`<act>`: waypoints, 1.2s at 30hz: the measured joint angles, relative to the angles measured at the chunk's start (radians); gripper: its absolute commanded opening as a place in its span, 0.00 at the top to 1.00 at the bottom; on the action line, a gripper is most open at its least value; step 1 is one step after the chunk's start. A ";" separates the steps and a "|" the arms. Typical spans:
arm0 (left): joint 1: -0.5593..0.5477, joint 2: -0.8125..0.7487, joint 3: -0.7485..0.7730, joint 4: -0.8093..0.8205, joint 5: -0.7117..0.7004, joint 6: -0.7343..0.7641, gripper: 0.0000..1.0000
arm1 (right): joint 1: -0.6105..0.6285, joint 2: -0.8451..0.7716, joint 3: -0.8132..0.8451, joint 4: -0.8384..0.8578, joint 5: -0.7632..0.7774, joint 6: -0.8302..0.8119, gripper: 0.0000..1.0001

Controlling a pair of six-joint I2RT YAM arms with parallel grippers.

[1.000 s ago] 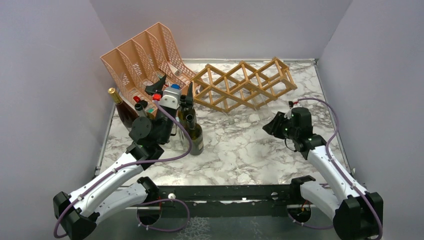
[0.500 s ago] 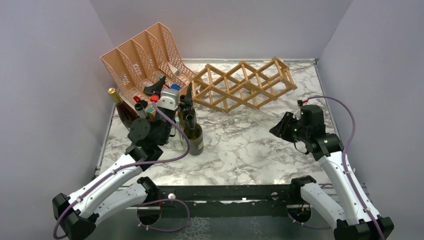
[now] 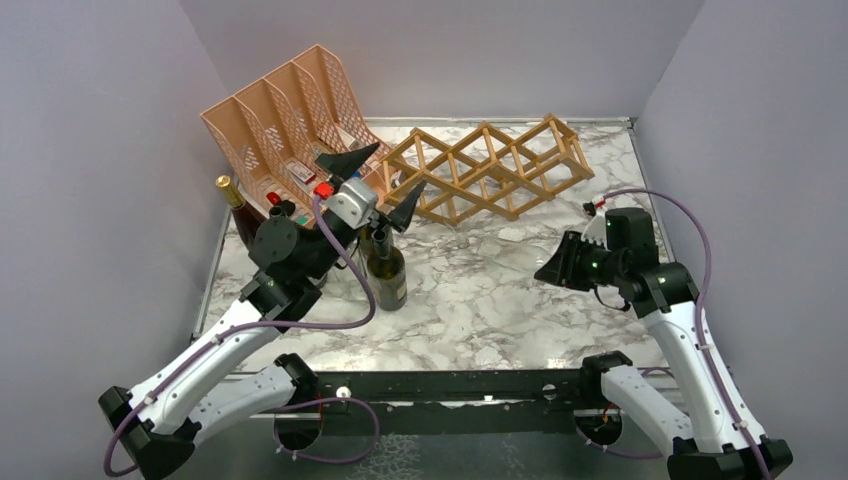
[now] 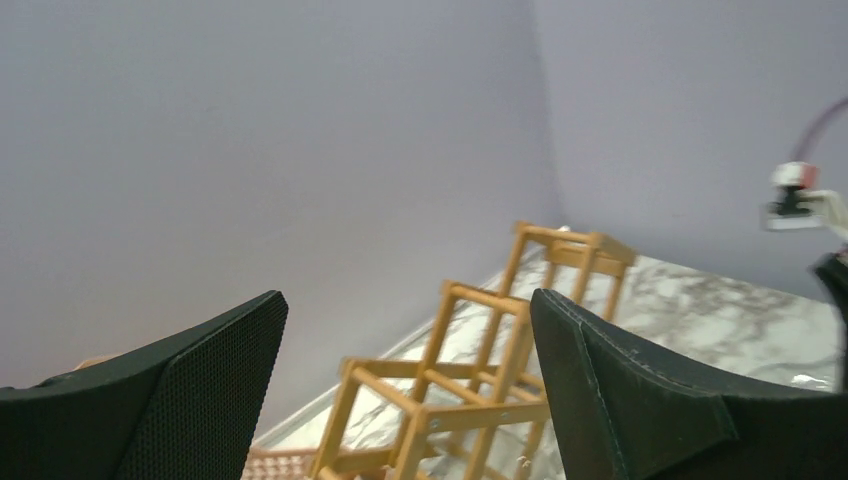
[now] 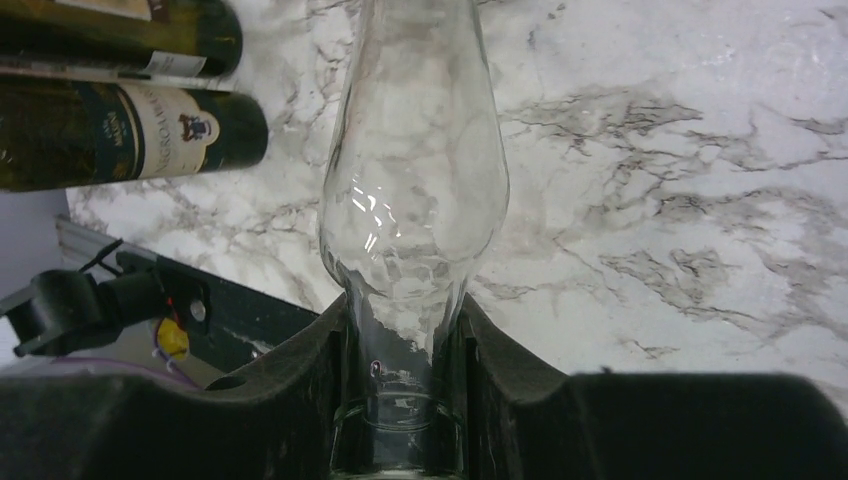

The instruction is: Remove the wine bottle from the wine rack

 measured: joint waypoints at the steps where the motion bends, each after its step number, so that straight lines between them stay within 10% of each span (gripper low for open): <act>1: 0.000 0.019 0.036 -0.026 0.051 -0.014 0.01 | 0.000 0.003 0.008 -0.010 -0.019 -0.013 0.99; 12: -0.138 0.254 0.235 -0.241 0.608 -0.103 0.01 | 0.000 0.018 0.046 -0.056 -0.193 -0.138 0.99; 19: -0.369 0.444 0.359 -0.491 0.557 -0.003 0.01 | 0.000 0.018 0.046 -0.064 -0.294 -0.179 0.99; 36: -0.410 0.731 0.468 -0.667 0.264 0.154 0.01 | -0.001 -0.012 0.046 -0.068 -0.375 -0.208 0.99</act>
